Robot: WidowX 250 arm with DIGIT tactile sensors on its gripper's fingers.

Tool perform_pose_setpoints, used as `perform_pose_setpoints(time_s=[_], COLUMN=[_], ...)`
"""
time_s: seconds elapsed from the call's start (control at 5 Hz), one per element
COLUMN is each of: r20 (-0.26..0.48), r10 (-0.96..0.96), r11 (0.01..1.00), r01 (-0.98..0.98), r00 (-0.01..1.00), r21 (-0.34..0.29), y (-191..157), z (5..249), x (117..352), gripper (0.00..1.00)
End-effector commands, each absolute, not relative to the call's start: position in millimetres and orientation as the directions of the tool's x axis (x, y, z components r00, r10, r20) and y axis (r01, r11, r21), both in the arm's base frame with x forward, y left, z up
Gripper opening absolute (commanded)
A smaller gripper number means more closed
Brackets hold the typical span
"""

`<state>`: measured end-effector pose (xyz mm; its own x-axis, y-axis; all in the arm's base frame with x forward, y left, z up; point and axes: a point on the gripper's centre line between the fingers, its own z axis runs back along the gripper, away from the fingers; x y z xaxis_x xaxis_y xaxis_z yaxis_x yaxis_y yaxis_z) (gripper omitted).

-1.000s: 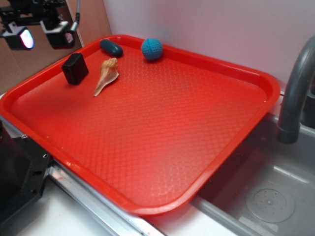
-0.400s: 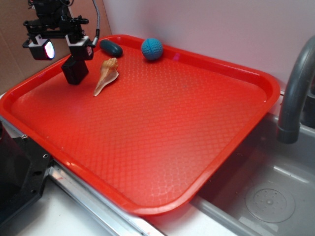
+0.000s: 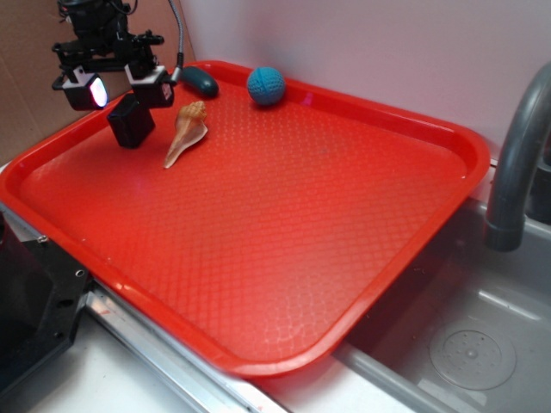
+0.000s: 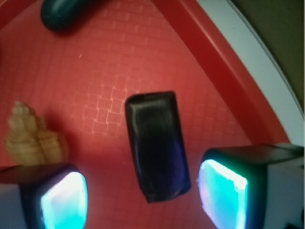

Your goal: Grab the black box.

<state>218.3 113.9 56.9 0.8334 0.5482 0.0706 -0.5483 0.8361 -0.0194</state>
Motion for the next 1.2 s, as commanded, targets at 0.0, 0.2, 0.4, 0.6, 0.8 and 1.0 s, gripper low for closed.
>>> perform_pose_setpoints(time_s=[0.0, 0.2, 0.4, 0.6, 0.8, 1.0], r20=[0.133, 0.133, 0.131, 0.101, 0.091, 0.077], r10=[0.549, 0.549, 0.549, 0.552, 0.538, 0.539], r11=[0.834, 0.834, 0.833, 0.832, 0.84, 0.839], r01=[-0.552, -0.552, -0.552, -0.555, -0.541, -0.543], r00=[0.825, 0.825, 0.825, 0.828, 0.838, 0.839], r21=[-0.023, -0.023, -0.015, 0.001, 0.022, 0.038], y=[123, 123, 134, 142, 141, 139], z=[72, 72, 45, 27, 23, 18], x=[219, 219, 216, 227, 230, 231], gripper=[1.0, 1.0, 1.0, 1.0, 1.0, 0.16])
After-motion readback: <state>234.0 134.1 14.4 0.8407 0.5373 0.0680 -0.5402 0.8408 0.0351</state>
